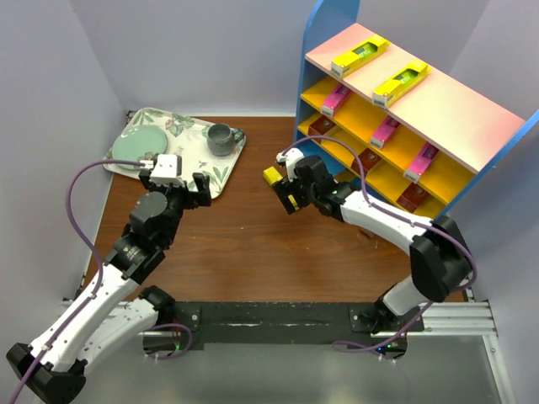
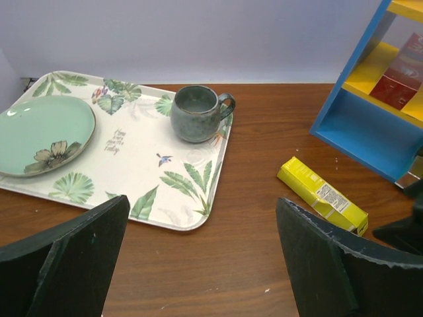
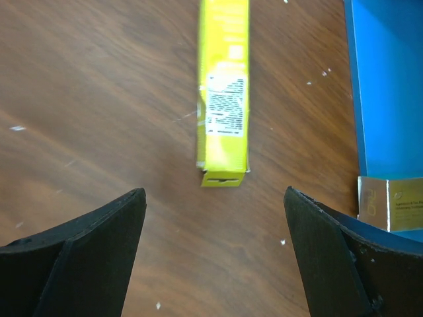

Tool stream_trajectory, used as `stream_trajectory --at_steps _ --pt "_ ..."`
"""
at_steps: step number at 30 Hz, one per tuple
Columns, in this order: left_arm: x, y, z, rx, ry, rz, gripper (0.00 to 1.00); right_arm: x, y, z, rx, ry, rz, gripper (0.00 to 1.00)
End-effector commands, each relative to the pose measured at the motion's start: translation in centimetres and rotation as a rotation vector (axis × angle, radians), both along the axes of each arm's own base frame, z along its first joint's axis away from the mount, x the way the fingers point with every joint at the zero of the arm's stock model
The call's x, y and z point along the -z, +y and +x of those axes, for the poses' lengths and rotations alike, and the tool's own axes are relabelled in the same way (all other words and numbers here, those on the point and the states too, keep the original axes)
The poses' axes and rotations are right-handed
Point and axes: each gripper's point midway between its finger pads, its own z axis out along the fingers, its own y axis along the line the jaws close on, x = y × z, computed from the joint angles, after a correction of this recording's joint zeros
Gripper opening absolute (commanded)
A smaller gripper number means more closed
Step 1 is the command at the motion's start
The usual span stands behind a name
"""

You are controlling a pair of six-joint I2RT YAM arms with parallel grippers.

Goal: Place and organize the toothpastes onto the shelf
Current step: Place the toothpaste on the shelf, then pick up the toothpaste from the center of the board.

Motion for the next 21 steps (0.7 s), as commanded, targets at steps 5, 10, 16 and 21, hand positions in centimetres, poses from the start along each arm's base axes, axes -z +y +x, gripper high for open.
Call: stream_trajectory --at_steps 5,10,16,21 --pt "-1.4 -1.0 -0.1 0.084 -0.074 0.044 1.00 2.0 1.1 5.0 0.073 -0.032 0.004 0.88" --pt "-1.4 -1.3 -0.4 0.121 -0.095 0.070 1.00 4.5 1.5 5.5 0.057 0.038 0.001 0.86" --pt "-1.2 -2.3 -0.5 0.185 -0.099 0.093 1.00 6.9 1.8 5.0 0.026 0.117 0.032 0.80" --pt "-1.0 -3.2 -0.6 0.234 -0.096 0.108 1.00 8.4 2.0 4.6 0.005 0.164 0.017 0.72"
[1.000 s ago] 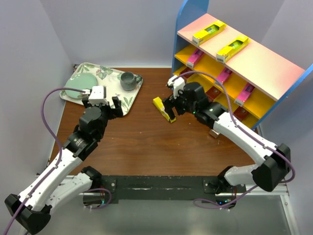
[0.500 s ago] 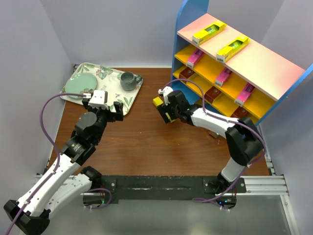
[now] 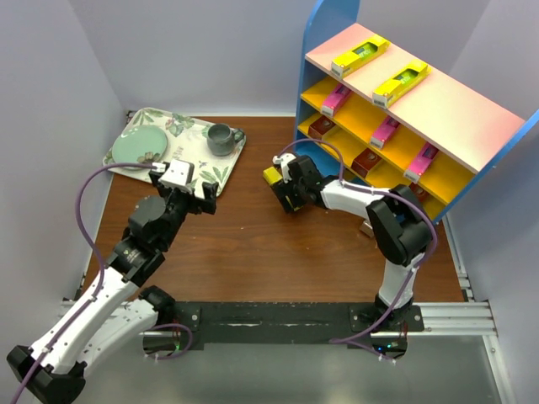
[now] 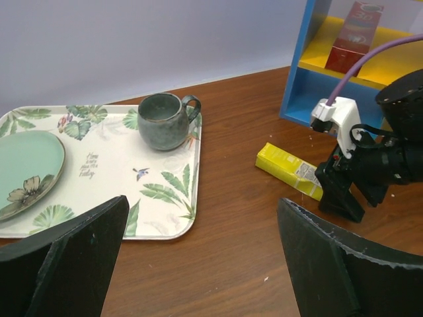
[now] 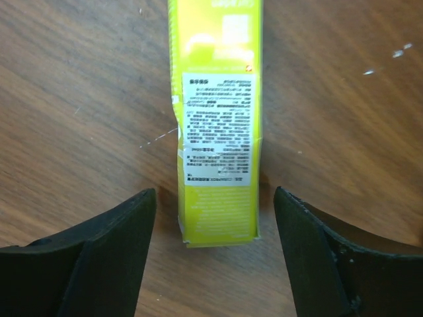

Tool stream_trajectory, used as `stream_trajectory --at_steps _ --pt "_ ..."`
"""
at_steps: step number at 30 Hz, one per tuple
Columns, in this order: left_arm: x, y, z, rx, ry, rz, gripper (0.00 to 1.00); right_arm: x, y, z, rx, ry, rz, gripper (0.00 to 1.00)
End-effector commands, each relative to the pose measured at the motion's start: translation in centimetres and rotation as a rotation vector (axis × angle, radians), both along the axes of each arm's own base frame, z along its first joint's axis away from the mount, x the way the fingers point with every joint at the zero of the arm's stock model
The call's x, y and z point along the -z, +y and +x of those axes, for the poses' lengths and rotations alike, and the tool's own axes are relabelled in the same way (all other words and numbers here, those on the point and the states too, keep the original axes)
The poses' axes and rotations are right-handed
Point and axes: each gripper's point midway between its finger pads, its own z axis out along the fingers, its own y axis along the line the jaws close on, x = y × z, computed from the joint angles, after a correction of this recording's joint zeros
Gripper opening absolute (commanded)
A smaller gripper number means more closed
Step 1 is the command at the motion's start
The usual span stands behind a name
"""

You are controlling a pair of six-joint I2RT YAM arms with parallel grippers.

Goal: Place and organize the toothpastes onto the shelf
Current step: Pick up the toothpaste from the center of the board.

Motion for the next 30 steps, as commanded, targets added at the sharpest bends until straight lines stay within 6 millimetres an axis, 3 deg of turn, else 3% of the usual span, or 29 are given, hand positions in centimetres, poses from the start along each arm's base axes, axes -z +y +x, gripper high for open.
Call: stream_trajectory --at_steps 1,8,9,16,20,21,30 --pt "-1.1 -1.0 0.1 0.064 -0.054 0.013 1.00 -0.7 1.8 0.6 -0.039 0.008 0.068 0.70" --pt "0.0 -2.5 -0.1 0.159 -0.052 0.062 1.00 0.1 1.7 0.0 -0.068 0.054 0.042 0.55" --pt "-0.6 -2.9 0.0 0.178 -0.082 0.054 1.00 0.2 1.5 -0.1 -0.064 0.051 0.036 0.54" --pt "-0.1 -4.8 -0.7 0.299 -0.122 0.087 1.00 0.3 0.5 -1.4 -0.051 0.060 0.027 0.39" --pt "0.6 -5.9 -1.1 0.374 -0.143 0.118 1.00 -0.9 0.3 -2.9 -0.045 0.070 0.068 0.34" --pt "0.6 -6.3 -1.3 0.403 -0.154 0.128 1.00 -2.1 0.3 -3.2 -0.046 0.055 0.089 0.33" --pt "2.5 -9.2 -3.5 0.571 -0.198 0.246 0.98 -5.6 -0.4 -9.5 -0.065 0.145 0.238 0.28"
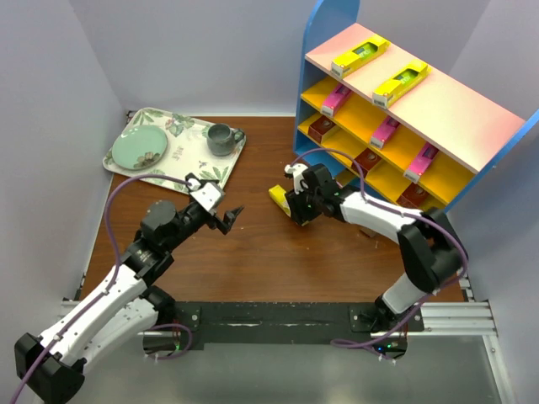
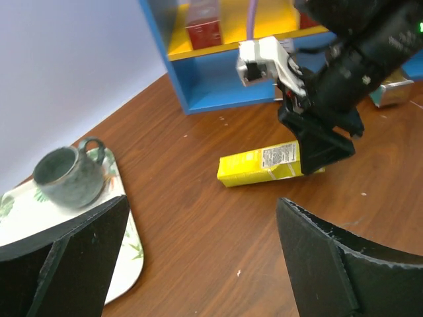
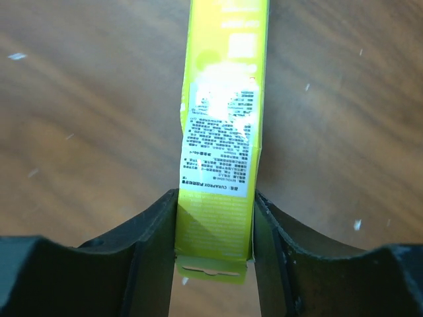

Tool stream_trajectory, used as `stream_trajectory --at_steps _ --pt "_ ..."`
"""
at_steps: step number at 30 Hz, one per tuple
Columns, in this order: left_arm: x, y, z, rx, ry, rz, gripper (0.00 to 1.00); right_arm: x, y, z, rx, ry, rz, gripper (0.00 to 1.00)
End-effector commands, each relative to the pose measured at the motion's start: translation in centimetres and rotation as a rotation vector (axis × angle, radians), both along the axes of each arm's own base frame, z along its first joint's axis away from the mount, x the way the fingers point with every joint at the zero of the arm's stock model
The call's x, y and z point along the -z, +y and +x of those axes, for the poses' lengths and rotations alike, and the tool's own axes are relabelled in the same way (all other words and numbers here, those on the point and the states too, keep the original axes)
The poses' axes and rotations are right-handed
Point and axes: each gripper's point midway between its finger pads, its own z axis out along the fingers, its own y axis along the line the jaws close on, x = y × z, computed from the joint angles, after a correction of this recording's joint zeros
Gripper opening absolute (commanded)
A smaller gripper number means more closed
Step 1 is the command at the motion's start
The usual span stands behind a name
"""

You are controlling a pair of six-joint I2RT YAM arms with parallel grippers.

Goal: Place and organize the toothpastes onto the shelf
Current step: Pick up the toothpaste from the center of the board.

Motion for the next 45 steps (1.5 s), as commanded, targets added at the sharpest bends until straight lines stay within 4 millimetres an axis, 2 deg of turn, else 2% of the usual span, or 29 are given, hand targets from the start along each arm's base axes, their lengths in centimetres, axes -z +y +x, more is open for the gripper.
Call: stream_trajectory --at_steps 1,8,9,10,11,12,15,28,32,37,40,45 --pt "-0.6 -2.9 -2.1 0.143 -0.115 0.075 0.98 -3.4 0.5 -3.3 -0.023 0.037 0.128 0.28" --pt "1.1 -5.0 -4.6 0.212 -0.161 0.259 0.98 -5.9 0.0 -6.5 -0.059 0.063 0.201 0.26" --pt "2.4 -5.0 -4.8 0.211 -0.130 0.311 0.98 -6.3 0.2 -7.0 -0.075 0.070 0.222 0.26" --pt "2.8 -5.8 -5.6 0.240 -0.131 0.332 0.98 -6.3 0.2 -7.5 -0.081 0.082 0.231 0.26" --pt "3.8 -5.8 -5.4 0.223 -0.127 0.382 0.98 -6.9 0.4 -7.7 -0.090 0.075 0.250 0.26" --pt "4.2 -6.6 -6.3 0.253 -0.140 0.407 0.99 -7.2 0.6 -8.2 -0.109 0.083 0.268 0.25" --pt "5.4 -7.6 -6.8 0.250 -0.189 0.503 1.00 -7.7 0.6 -9.0 -0.125 0.092 0.287 0.25" --pt "5.7 -10.6 -4.9 0.208 -0.336 0.617 1.00 -9.6 0.9 -11.8 -0.211 0.097 0.370 0.25" --pt "7.1 -11.6 -4.3 0.222 -0.332 0.679 1.00 -10.4 1.2 -12.5 -0.241 0.099 0.399 0.25" --pt "7.4 -12.7 -3.8 0.224 -0.348 0.704 0.98 -10.5 1.2 -13.0 -0.257 0.105 0.407 0.25" --pt "7.9 -13.1 -3.5 0.223 -0.341 0.727 0.92 -10.6 1.2 -13.2 -0.262 0.106 0.410 0.25" --pt "8.1 -13.7 -3.4 0.230 -0.338 0.722 0.73 -10.8 1.3 -13.5 -0.278 0.107 0.423 0.25"
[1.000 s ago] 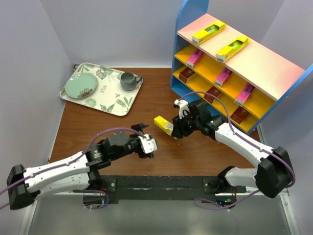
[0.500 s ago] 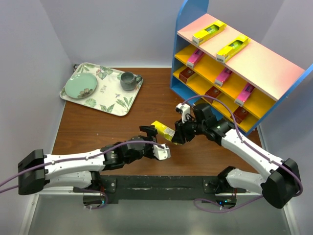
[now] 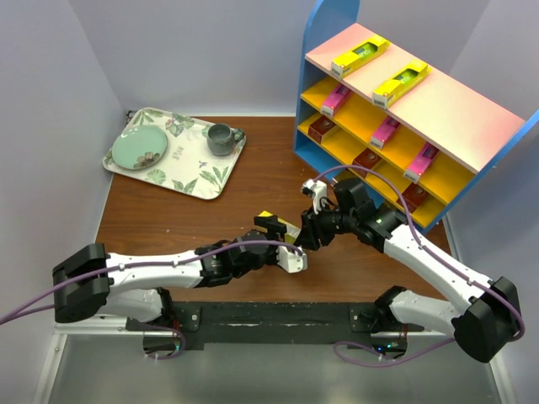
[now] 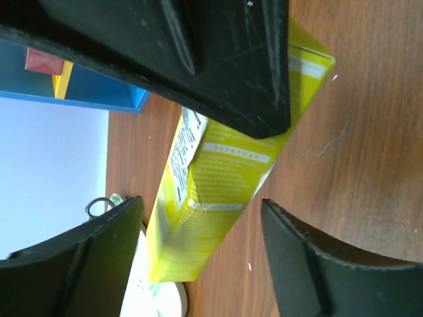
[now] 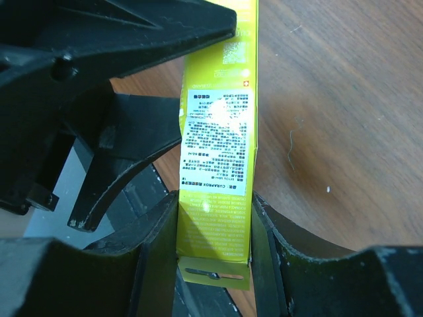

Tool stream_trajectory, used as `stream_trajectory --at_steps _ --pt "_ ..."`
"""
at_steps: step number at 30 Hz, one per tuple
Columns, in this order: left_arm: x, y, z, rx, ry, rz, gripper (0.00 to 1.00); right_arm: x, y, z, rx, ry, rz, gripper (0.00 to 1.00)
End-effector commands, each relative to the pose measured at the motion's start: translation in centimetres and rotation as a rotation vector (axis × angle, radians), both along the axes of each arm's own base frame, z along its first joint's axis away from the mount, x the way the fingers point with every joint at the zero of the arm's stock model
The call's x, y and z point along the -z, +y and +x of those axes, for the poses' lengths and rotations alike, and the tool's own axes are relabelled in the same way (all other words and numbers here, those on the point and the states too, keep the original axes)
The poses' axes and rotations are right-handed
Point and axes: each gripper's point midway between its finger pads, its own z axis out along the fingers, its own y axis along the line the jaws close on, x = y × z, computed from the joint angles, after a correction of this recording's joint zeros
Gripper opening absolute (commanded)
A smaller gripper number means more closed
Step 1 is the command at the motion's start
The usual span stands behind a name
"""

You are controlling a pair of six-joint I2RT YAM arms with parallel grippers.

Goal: Place and organize the toothpastes onto the shelf
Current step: Pick up the toothpaste from the center of the board.

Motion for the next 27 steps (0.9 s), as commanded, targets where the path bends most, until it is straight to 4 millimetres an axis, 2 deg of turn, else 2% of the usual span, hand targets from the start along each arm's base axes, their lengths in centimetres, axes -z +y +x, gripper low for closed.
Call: stream_trajectory --at_steps 1,7,12,19,23,25,27 --pt "-2.8 -1.8 0.5 0.007 -0.043 -0.079 0.72 -1.5 0.7 -0.9 -0.044 -0.018 0.065 0.25" --pt "-2.1 -2.0 0.5 0.002 -0.017 -0.070 0.54 -1.2 0.7 -1.0 -0.054 -0.011 0.060 0.26" --pt "-2.0 -2.1 0.4 0.000 0.001 -0.078 0.46 -1.4 1.0 -1.2 -0.071 -0.014 0.080 0.26" --pt "-1.6 -2.0 0.4 -0.031 0.033 -0.093 0.28 -1.8 0.8 -0.3 -0.034 -0.054 0.076 0.43" --pt "-1.7 -1.8 0.8 -0.058 0.040 -0.110 0.20 -2.3 0.4 0.3 0.004 -0.095 0.071 0.49" --pt "-1.7 -1.8 1.0 -0.071 0.054 -0.124 0.16 -3.0 0.3 0.6 0.024 -0.125 0.081 0.54" --pt "-1.8 -1.7 1.3 -0.083 0.064 -0.137 0.15 -4.0 -0.1 1.0 0.054 -0.170 0.092 0.59"
